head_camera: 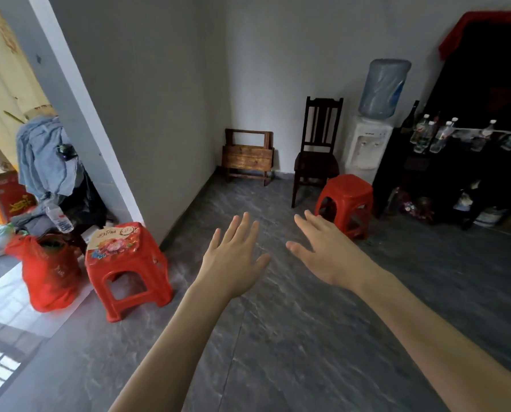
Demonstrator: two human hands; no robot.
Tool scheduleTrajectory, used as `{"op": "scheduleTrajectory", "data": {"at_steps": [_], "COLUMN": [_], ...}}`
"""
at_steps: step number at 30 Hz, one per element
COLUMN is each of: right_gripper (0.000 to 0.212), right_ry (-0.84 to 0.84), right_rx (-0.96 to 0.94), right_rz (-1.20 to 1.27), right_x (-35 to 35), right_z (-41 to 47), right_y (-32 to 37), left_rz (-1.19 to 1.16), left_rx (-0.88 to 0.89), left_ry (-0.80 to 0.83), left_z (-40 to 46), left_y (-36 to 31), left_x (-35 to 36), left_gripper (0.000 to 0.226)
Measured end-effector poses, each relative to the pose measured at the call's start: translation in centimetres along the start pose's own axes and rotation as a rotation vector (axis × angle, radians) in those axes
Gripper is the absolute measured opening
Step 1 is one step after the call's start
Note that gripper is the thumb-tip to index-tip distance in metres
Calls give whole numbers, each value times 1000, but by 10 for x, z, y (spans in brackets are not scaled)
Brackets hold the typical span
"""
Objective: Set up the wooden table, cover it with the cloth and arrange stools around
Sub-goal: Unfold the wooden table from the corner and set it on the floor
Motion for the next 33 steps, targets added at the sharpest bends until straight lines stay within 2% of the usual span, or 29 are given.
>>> {"op": "scheduleTrajectory", "data": {"at_steps": [5,10,13,24,33], "right_gripper": [72,74,74,72,73], "right_ry": [-33,48,42,98,54], "right_rx": [10,-1,-25,-39,-33], "right_rz": [-32,118,161,237,172], "right_x": [-29,-28,-31,-20,-35], "right_z": [62,115,150,297,462], "right_y": [-42,-65,-71,-67,-44], "left_rz": [24,73,78,66,20], "left_rx": [-7,3,-22,-58,-81], "left_ry": [-5,37,49,70,-25], "left_z": [84,145,175,299,429], "left_y": [-10,-14,-3,75,162], "left_x": [-3,6,10,31,11], "left_gripper": [72,72,72,72,72]}}
Point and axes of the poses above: each hand's wrist, its own z-axis towards the middle knuckle, its own x-axis out of the palm, y = z × x, the point moved 6 cm from there along z, towards the middle knuckle, and after that the axes turned 8 degrees about z, right-handed, at the moved point
